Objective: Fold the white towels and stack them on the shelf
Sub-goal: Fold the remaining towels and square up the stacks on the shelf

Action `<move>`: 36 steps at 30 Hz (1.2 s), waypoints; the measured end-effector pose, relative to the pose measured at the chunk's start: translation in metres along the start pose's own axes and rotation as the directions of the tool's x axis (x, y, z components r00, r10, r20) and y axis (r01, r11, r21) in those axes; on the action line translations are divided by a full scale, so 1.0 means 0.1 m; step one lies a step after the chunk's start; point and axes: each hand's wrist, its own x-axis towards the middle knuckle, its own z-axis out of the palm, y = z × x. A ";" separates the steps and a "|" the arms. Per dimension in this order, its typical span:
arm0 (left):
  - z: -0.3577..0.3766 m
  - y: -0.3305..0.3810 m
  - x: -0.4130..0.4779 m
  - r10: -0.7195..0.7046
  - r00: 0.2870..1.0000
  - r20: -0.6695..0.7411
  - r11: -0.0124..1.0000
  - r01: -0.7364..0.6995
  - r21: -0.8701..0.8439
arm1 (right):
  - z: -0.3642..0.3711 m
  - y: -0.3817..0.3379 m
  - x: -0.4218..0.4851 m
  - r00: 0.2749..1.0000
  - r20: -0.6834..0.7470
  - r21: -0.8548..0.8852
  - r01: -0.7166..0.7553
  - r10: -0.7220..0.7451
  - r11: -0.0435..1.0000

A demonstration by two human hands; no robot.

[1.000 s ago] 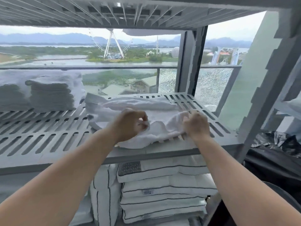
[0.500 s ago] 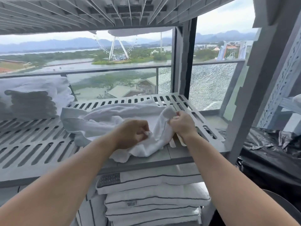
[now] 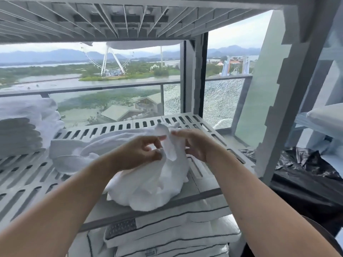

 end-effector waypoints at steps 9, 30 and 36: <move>0.15 -0.16 0.10 -0.006 0.893 -0.450 0.996 -0.033 -0.080 | 0.21 0.12 0.06 0.987 0.150 0.143 0.038 -0.059 0.989; 0.29 0.16 -0.22 -0.026 0.716 -0.698 0.995 -0.047 -0.085 | 0.32 0.00 -0.25 0.788 -0.432 -0.405 0.265 -0.438 0.875; 0.45 0.36 -0.33 0.194 0.629 -0.753 0.975 -0.039 0.218 | 0.40 -0.04 -0.26 0.819 -0.505 -0.162 0.218 -0.271 0.962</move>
